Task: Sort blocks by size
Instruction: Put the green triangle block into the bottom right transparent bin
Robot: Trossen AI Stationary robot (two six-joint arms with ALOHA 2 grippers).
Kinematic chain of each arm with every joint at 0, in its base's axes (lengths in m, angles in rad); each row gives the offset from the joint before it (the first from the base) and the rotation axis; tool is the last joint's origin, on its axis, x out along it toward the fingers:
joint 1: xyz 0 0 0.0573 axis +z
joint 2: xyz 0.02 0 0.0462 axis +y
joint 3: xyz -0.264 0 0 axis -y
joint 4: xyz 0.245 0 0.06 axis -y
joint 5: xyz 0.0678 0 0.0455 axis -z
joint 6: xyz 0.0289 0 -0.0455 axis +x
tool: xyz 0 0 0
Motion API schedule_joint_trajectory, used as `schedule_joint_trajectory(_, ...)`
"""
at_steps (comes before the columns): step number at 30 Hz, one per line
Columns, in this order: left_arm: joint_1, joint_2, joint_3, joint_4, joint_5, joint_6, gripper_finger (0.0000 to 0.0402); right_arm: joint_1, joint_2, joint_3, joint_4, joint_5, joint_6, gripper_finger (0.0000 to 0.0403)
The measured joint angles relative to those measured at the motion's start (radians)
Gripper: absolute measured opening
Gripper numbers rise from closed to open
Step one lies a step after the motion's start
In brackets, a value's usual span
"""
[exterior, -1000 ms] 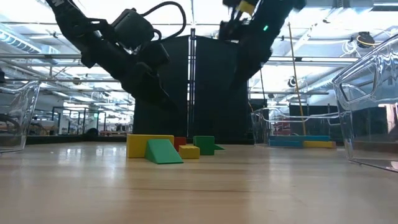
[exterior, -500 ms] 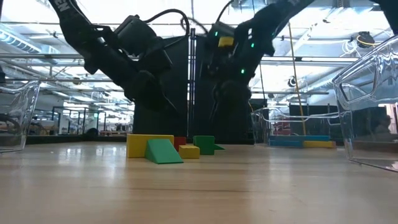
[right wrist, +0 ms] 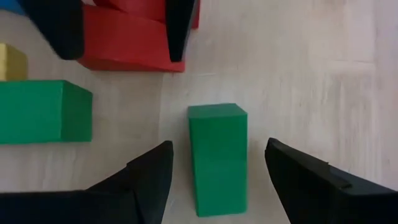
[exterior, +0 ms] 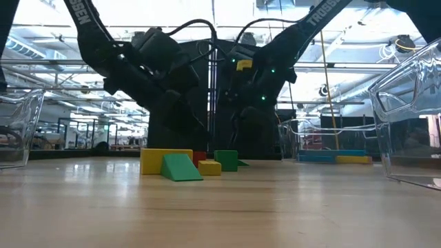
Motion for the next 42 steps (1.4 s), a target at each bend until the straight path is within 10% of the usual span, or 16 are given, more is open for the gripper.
schedule_joint_trajectory(42, 0.000, 0.002, 0.007, -0.029, -0.034, 0.000, 0.0194, 0.005, 0.025, -0.002, 0.008, -0.076, 0.124, 0.0119)
